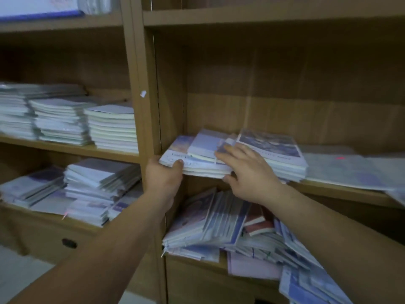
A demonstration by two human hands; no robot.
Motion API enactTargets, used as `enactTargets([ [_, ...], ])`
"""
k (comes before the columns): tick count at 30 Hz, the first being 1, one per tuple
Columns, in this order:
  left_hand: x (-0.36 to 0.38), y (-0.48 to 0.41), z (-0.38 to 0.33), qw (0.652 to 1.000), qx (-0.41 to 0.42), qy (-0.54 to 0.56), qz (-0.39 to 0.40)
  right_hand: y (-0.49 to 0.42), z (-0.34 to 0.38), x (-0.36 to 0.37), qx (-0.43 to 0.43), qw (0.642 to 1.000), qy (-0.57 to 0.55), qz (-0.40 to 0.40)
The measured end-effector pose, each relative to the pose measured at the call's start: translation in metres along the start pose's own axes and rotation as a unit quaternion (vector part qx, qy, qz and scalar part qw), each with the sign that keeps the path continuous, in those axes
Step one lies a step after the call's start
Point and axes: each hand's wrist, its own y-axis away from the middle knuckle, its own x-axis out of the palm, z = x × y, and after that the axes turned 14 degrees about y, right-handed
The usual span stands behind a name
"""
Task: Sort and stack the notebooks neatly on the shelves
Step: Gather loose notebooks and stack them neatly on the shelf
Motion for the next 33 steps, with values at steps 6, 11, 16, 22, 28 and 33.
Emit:
enactTargets([
  [6, 0.013, 0.004, -0.014, 0.996, -0.064, 0.026, 0.048, 0.016, -0.043, -0.007, -0.013, 0.998, 0.063, 0.002],
  [11, 0.035, 0.02, -0.024, 0.985, -0.135, 0.034, 0.105, 0.005, -0.024, -0.024, 0.06, 0.985, 0.15, -0.06],
  [16, 0.033, 0.009, -0.02, 0.929, -0.303, 0.085, 0.196, -0.023, 0.011, -0.029, -0.029, 0.998, 0.015, 0.06],
  [22, 0.036, 0.02, -0.025, 0.932, -0.289, 0.125, 0.181, -0.02, 0.002, -0.03, 0.029, 0.987, -0.01, 0.157],
  [28, -0.038, 0.078, -0.033, 0.964, -0.182, 0.119, 0.152, 0.003, 0.004, -0.031, 0.073, 0.98, -0.144, 0.113],
  [33, -0.11, 0.123, -0.028, 0.97, -0.068, 0.078, 0.219, 0.078, 0.05, -0.038, 0.209, 0.873, -0.441, -0.014],
])
